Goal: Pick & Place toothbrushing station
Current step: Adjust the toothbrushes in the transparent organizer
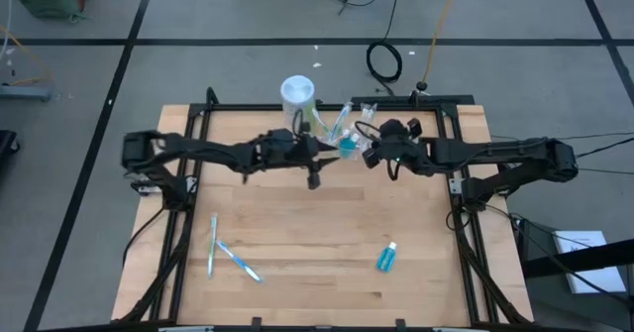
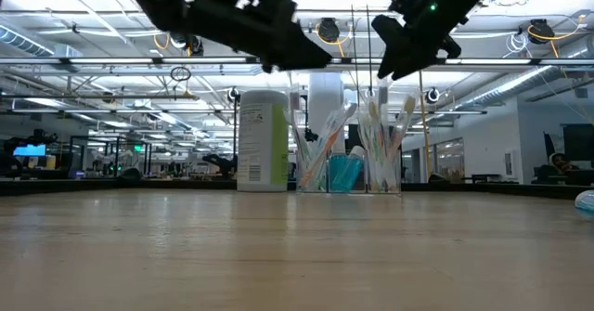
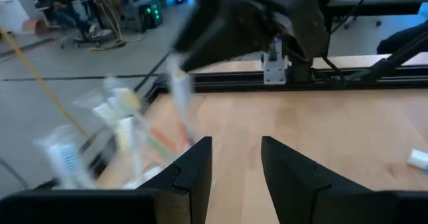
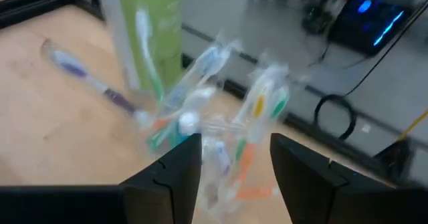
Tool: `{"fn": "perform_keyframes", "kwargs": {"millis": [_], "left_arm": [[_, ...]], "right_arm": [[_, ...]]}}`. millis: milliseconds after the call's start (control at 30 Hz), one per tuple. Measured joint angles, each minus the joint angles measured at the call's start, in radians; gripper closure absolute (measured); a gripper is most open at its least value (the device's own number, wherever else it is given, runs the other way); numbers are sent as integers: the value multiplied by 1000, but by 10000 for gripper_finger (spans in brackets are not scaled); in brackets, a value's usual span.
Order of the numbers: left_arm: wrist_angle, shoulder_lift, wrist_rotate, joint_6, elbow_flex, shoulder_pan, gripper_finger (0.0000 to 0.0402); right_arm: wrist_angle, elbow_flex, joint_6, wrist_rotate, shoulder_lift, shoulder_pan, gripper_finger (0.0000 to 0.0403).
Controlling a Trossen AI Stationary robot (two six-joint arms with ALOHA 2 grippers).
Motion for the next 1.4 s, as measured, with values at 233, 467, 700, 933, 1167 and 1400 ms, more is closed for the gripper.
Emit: {"fn": "perform_keyframes", "kwargs": {"millis": [233, 467, 700, 933, 1167, 1400], "left_arm": [[-142, 217, -52, 28, 223, -18, 270], [-320, 367, -285, -1, 437, -2, 270], [-307, 425, -335, 7, 504, 17, 270], [-291, 431, -481, 4, 508, 40, 270], [-293, 431, -531, -37, 508, 66, 270], [-319, 431, -721, -28, 508, 63, 270]], "right_arm": [[15, 0, -72, 13, -15, 0, 234], [17, 0, -94, 18, -21, 0, 234], [16, 0, -111, 14, -20, 0, 234], [17, 0, -111, 14, -20, 0, 234], [16, 0, -108, 14, -20, 0, 234], [16, 0, -108, 11, -20, 0, 234]]}}
